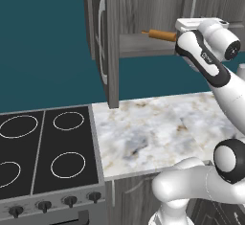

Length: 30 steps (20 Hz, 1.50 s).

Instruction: Open the cabinet, retrieve the rolling pin, and place it next to the meat on the cutting board to prepare for tenderizing.

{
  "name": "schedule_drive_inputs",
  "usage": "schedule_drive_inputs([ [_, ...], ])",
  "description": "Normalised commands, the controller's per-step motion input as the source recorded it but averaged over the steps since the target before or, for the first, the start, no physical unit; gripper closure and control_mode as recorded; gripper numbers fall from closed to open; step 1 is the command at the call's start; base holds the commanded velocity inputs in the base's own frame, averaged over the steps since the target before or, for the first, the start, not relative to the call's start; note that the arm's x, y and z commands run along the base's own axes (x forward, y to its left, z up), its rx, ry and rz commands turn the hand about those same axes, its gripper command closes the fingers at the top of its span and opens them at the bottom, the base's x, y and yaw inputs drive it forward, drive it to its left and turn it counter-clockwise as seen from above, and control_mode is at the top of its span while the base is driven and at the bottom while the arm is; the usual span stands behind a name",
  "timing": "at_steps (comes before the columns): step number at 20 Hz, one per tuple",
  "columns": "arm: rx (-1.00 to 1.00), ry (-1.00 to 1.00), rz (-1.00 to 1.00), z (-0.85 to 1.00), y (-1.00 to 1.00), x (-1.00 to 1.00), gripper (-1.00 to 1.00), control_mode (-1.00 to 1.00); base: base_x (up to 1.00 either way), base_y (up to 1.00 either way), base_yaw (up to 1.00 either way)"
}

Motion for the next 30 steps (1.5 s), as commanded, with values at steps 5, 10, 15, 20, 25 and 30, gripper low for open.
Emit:
schedule_drive_inputs([
  [5, 0.00, 0.01, 0.00, 0.00, -0.06, 0.18, -1.00, -1.00, 0.00, 0.00, 0.00],
  [10, 0.00, 0.01, 0.00, 0.00, -0.05, 0.20, -1.00, -1.00, 0.00, 0.00, 0.00],
  [15, 0.00, 0.00, 0.01, 0.00, -0.03, 0.22, -1.00, -1.00, 0.00, 0.00, 0.00],
  [20, 0.00, 0.00, 0.03, 0.00, -0.01, 0.25, -1.00, -1.00, 0.00, 0.00, 0.00],
  [25, 0.00, 0.01, 0.04, -0.04, 0.00, 0.33, 1.00, -1.00, 0.00, 0.00, 0.00],
  [30, 0.00, 0.08, 0.03, -0.12, 0.03, 0.46, 1.00, -1.00, 0.00, 0.00, 0.00],
])
